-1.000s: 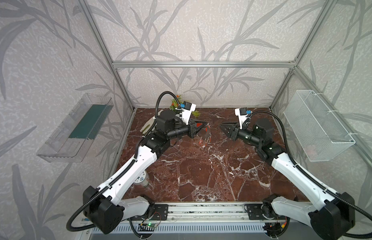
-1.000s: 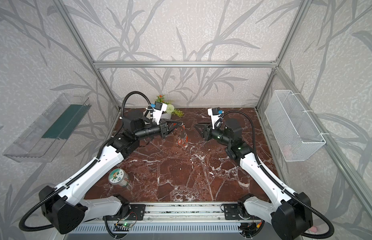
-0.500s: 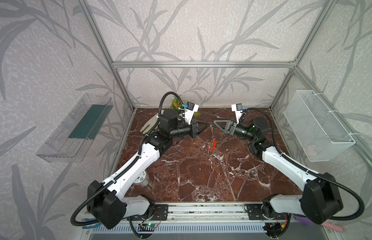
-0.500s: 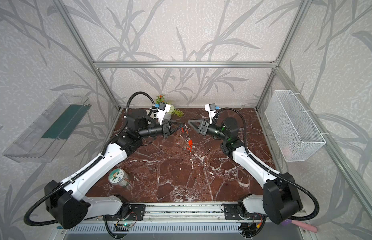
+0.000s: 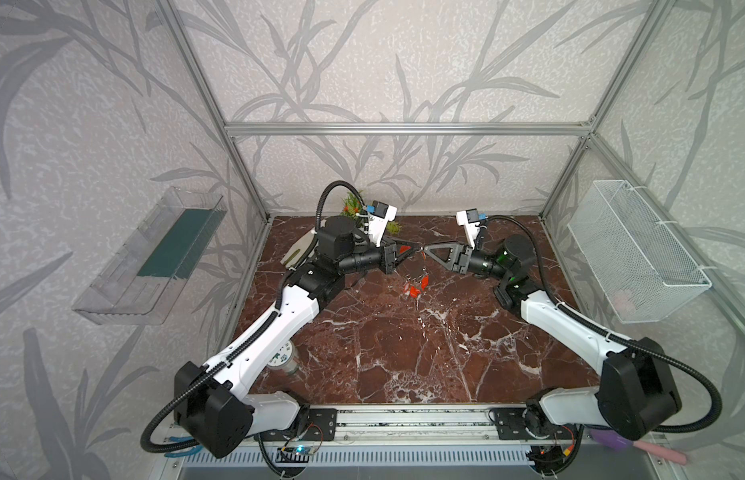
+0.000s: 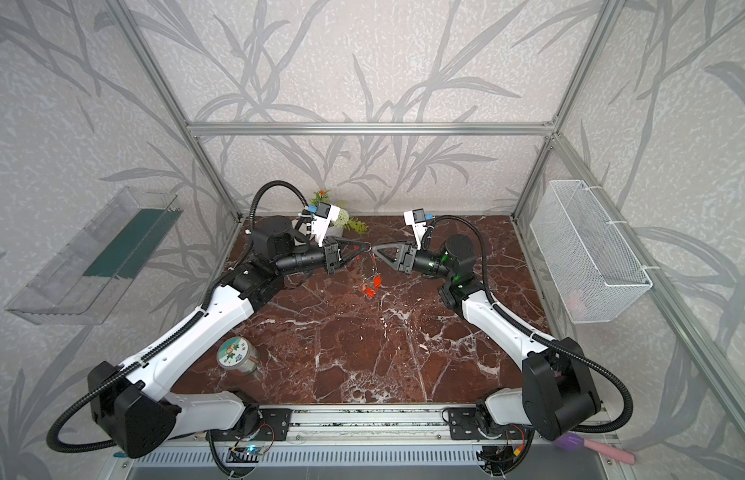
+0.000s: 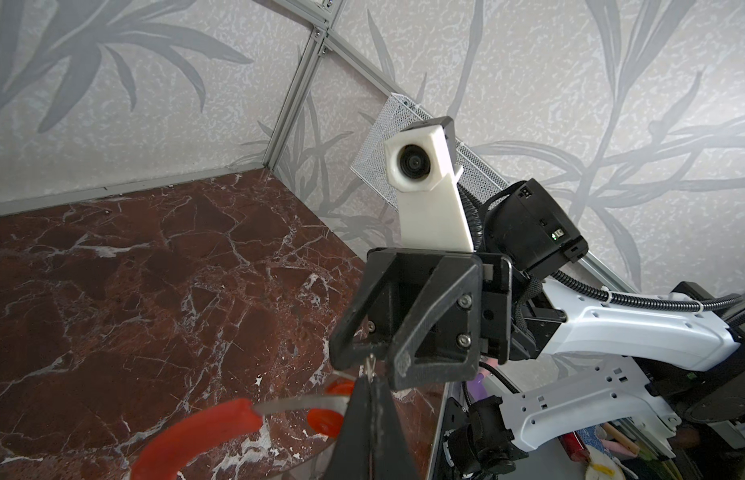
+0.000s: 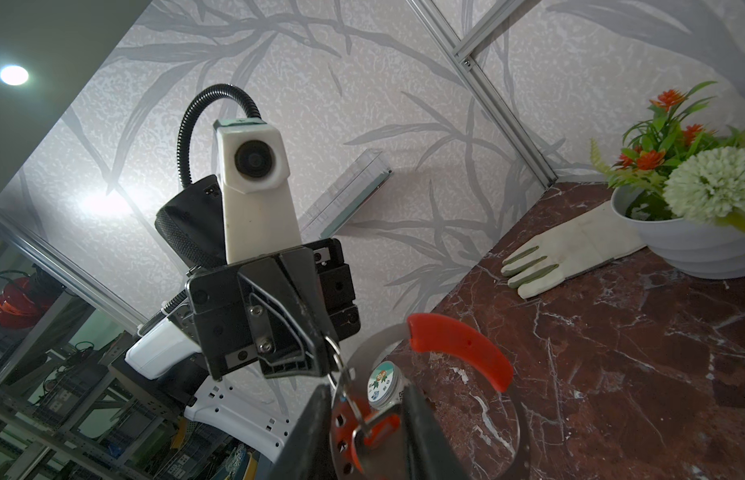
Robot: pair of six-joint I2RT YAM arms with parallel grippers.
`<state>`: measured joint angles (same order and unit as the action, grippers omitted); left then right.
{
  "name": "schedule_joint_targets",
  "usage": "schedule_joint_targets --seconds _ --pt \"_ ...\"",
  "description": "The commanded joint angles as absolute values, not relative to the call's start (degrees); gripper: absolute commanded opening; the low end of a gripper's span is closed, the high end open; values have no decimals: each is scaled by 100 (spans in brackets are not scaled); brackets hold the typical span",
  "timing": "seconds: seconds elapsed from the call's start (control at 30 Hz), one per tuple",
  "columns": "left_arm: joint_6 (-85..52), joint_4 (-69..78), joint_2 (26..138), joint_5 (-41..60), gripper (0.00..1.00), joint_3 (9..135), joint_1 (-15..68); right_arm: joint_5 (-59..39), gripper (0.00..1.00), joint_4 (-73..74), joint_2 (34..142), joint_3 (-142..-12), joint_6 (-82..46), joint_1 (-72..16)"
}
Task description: Put the keys on the keyring
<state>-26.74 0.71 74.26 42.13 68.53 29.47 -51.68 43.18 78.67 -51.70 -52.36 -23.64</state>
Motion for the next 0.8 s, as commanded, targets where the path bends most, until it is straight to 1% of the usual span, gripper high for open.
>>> schedule_joint_targets --seconds 0.0,0.23,0.4,0.47,0.6,0.77 --pt "-2698 177 7449 4306 0 7101 2917 -5316 28 4589 7927 -5360 -5265 -2415" --pt "-2698 135 7466 4310 0 7119 2914 -5326 25 4692 8036 -5439 -5308 -2465" --pt "-2676 106 7485 4324 0 7145 2917 -5344 20 4693 8095 -5480 -5317 -2478" --pt "-2658 89 7496 4339 0 7153 2922 -5350 16 4693 8103 -5493 -5325 -2487" --pt "-2635 56 7518 4339 0 7176 2912 -5416 0 4693 8129 -5528 -5325 -2496" --pt "-2615 6 7525 4283 0 7188 2917 -5473 0 4517 8106 -5535 -5190 -2483"
